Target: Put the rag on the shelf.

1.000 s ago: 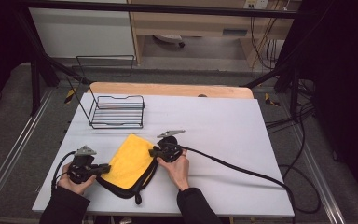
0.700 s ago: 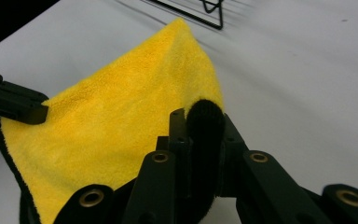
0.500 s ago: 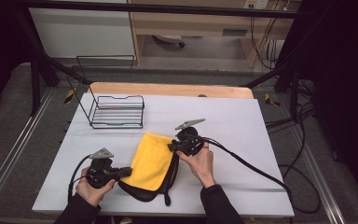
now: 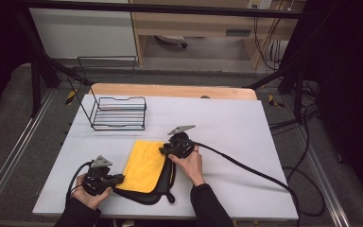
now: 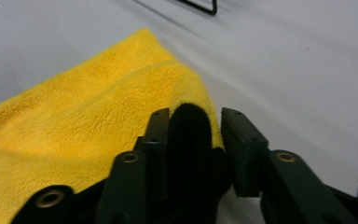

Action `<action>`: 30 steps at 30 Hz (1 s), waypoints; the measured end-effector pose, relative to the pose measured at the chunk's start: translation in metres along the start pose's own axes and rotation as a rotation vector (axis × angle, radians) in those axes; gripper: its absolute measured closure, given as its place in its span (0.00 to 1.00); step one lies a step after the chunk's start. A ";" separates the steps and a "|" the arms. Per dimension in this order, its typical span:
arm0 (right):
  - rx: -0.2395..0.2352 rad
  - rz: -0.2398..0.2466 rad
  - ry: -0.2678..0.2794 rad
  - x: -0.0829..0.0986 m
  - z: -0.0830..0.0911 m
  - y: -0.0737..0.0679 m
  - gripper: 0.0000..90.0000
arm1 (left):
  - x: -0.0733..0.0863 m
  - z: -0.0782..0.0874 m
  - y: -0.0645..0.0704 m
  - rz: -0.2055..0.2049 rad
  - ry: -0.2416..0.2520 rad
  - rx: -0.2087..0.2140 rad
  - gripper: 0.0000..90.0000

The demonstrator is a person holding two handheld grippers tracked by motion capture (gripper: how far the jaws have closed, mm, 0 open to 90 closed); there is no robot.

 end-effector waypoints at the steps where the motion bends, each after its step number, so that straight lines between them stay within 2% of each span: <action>1: 0.010 0.008 0.016 -0.001 0.002 0.001 0.65 | -0.002 0.001 0.000 -0.014 0.000 0.008 0.94; 4: 0.026 0.019 0.053 -0.003 0.012 0.002 0.53 | -0.010 0.005 -0.005 -0.040 0.037 0.007 0.81; 6: 0.036 0.027 0.060 -0.003 0.020 0.003 0.47 | -0.019 0.005 -0.011 -0.033 0.058 -0.004 0.64; 8: 0.043 0.031 0.065 -0.002 0.028 0.004 0.39 | -0.030 0.001 -0.019 -0.036 0.071 0.004 0.50; 10: 0.049 0.027 0.070 -0.001 0.035 0.006 0.36 | -0.040 -0.005 -0.026 -0.036 0.073 -0.001 0.41; 12: 0.047 0.025 0.083 0.002 0.041 0.008 0.30 | -0.048 -0.013 -0.032 -0.024 0.077 0.016 0.35; 14: 0.043 0.024 0.086 0.005 0.047 0.008 0.25 | -0.057 -0.022 -0.036 -0.022 0.087 0.028 0.34; 15: 0.044 0.020 0.086 0.007 0.049 0.008 0.23 | -0.060 -0.026 -0.037 -0.011 0.090 0.025 0.33; 20: 0.042 0.004 0.090 0.015 0.060 0.009 0.18 | -0.078 -0.049 -0.042 -0.007 0.102 0.015 0.35; 22: 0.049 -0.003 0.095 0.017 0.064 0.009 0.18 | -0.083 -0.057 -0.044 -0.001 0.110 0.018 0.39; 25: 0.047 -0.012 0.110 0.021 0.068 0.007 0.18 | -0.087 -0.070 -0.047 -0.013 0.086 -0.006 0.45; 30: 0.037 -0.027 0.123 0.022 0.069 0.004 0.21 | -0.086 -0.084 -0.050 -0.018 0.046 0.027 0.59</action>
Point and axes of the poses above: each handheld gripper's, and its own axes: z roughly backward along the jaws, x roughly out of its underside, y roughly to its right, the point moved 1 cm from there along -z, roughly forward along the jaws, and after that the axes turned 7 degrees about y, right-handed, at the moved point
